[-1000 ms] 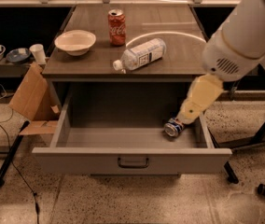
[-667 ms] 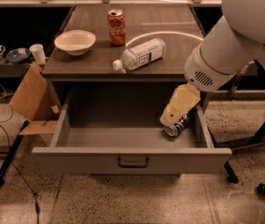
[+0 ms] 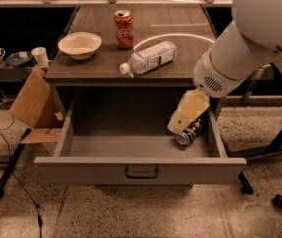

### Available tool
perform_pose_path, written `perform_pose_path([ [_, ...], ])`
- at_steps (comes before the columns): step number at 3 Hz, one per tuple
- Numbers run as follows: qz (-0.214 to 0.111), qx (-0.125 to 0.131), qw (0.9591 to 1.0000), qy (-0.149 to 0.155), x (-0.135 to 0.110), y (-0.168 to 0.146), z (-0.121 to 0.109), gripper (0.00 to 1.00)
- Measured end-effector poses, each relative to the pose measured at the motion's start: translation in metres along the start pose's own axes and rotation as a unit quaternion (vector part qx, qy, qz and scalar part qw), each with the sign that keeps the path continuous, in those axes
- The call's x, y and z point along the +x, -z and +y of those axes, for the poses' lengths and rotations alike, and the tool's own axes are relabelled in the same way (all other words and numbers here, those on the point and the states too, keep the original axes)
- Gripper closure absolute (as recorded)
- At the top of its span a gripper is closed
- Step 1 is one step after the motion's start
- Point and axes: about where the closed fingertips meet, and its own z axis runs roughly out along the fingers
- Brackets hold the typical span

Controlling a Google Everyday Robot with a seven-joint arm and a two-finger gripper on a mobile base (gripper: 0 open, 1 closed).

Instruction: Pick pepsi can from top drawer and place on counter

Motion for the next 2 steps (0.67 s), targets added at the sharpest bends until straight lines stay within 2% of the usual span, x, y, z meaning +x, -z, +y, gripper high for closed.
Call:
perform_pose_path([
  [1, -0.010, 0.000, 0.9999, -0.004, -0.003, -0.031, -0.011, 0.00],
  [2, -0.024, -0.012, 0.9989, -0.038, 0.010, -0.089, -0.029, 0.00],
])
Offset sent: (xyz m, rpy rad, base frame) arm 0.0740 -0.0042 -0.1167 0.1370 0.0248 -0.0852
